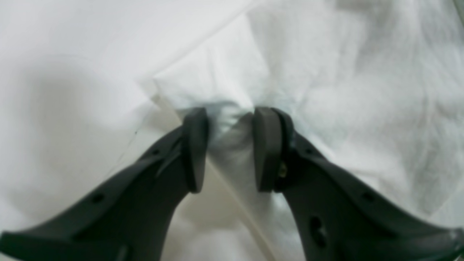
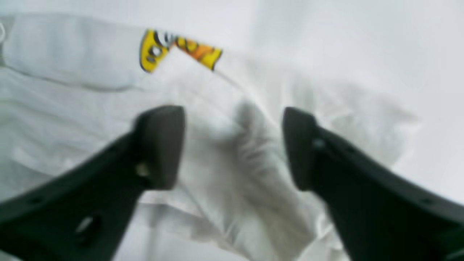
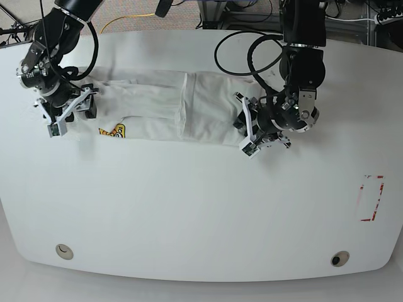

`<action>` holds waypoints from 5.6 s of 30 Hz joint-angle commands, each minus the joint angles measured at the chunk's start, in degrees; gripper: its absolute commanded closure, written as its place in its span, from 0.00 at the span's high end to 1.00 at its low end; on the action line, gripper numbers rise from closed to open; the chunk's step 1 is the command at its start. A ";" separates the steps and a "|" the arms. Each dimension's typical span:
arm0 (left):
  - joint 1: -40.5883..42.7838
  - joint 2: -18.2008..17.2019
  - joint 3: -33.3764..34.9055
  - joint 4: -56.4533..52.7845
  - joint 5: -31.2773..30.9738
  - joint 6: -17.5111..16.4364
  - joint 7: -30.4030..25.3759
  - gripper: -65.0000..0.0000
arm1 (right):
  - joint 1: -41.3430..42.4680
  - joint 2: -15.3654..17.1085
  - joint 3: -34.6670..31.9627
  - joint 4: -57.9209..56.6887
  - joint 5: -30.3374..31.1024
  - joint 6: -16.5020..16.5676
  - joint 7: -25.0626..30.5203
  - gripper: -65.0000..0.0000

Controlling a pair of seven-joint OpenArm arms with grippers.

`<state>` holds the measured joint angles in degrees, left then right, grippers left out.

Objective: Fold the T-shirt properly

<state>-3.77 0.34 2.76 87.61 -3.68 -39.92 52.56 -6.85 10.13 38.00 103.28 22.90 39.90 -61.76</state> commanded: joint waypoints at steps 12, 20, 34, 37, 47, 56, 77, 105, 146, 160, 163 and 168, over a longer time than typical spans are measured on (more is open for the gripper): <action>-0.58 -1.26 -0.17 -1.94 -0.49 -0.08 -0.99 0.30 | 10.76 6.26 19.63 -8.47 14.07 0.10 -15.30 0.99; -0.67 -2.05 -0.17 -2.29 -0.58 -0.08 -0.99 0.30 | 11.73 14.44 21.65 -26.32 24.89 0.10 -15.56 0.99; -0.67 -2.40 -0.17 -2.29 -0.58 -0.08 -0.99 0.30 | 9.18 19.10 21.39 -40.91 30.69 0.10 -11.87 0.99; -0.67 -2.40 -0.17 -2.29 -0.58 -0.08 -0.99 0.30 | 7.78 18.48 20.86 -40.91 30.86 0.10 -11.69 0.99; -0.67 -2.40 -0.17 -2.29 -0.49 -0.08 -0.99 0.30 | 4.87 13.74 15.50 -38.36 30.78 0.10 -11.52 0.99; -0.67 -2.49 -0.17 -2.38 -0.49 -0.08 -0.99 0.30 | 2.76 9.17 15.06 -27.02 30.51 0.10 -13.36 0.98; -0.67 -2.49 0.18 -2.47 -0.32 -0.08 -0.82 0.30 | 1.45 10.40 5.65 -12.34 27.70 -0.38 -8.70 0.00; -12.71 8.66 2.99 -22.78 -0.76 4.27 -0.99 0.30 | 3.91 4.59 -12.64 11.31 27.96 -0.82 -8.70 0.00; -12.19 8.66 2.82 -29.11 -2.43 8.93 -6.18 0.30 | 9.01 -14.31 -22.57 10.43 6.25 -1.35 -7.03 0.75; -12.89 6.56 2.91 -29.11 -22.21 9.28 -6.36 0.52 | 9.36 -10.79 -21.95 11.84 4.75 -0.82 -7.03 0.83; -12.89 6.30 2.91 -29.11 -23.79 9.02 -6.36 0.57 | 9.36 -9.38 -20.72 11.84 4.75 -0.82 -7.03 0.83; -12.98 5.16 2.82 -27.88 -24.93 8.58 -6.45 0.57 | 8.92 -8.50 -15.80 11.66 8.80 -0.74 -7.12 0.83</action>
<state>-16.01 6.55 5.69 58.39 -29.67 -31.99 44.80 1.56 0.75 21.04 113.91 28.49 38.94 -70.35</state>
